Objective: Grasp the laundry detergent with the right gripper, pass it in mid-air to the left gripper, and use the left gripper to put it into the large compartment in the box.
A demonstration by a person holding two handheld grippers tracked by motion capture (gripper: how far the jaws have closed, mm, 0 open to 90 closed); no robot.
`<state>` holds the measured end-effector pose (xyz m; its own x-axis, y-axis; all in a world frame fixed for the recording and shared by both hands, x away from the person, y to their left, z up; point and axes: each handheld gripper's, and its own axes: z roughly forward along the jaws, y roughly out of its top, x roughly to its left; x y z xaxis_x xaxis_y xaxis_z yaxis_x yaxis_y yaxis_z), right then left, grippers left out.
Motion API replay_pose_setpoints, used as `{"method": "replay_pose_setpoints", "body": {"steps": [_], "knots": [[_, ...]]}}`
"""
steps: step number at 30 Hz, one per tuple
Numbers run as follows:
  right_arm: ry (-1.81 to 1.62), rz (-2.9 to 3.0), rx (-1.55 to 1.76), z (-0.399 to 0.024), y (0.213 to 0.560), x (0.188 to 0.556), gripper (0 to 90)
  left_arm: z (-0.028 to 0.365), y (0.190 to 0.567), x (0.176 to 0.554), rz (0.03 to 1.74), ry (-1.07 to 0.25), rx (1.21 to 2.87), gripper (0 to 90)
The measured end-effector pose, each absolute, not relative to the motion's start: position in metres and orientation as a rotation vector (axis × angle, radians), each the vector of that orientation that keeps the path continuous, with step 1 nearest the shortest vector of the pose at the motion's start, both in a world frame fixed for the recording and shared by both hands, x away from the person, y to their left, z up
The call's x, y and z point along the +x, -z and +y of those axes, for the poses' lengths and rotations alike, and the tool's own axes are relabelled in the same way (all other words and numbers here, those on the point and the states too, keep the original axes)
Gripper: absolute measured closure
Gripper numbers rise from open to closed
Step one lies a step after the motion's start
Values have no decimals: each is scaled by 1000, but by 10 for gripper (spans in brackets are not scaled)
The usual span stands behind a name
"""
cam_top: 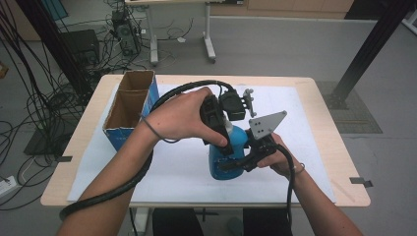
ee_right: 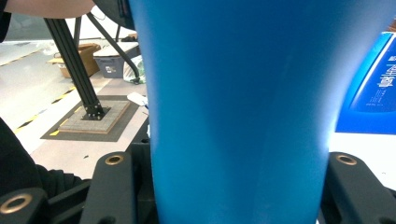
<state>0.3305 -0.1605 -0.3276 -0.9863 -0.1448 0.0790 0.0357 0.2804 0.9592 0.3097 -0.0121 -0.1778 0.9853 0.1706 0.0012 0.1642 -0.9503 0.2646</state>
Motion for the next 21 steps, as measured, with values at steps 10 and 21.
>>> {"method": "replay_pose_setpoints", "body": {"steps": [10, 21], "knots": [[1801, -2389, 108, -160, 327, 330, 446, -13, 177, 309, 252, -42, 2871, 375], [1797, -2389, 108, -159, 326, 331, 446, -10, 177, 310, 263, -35, 2856, 375]]}}
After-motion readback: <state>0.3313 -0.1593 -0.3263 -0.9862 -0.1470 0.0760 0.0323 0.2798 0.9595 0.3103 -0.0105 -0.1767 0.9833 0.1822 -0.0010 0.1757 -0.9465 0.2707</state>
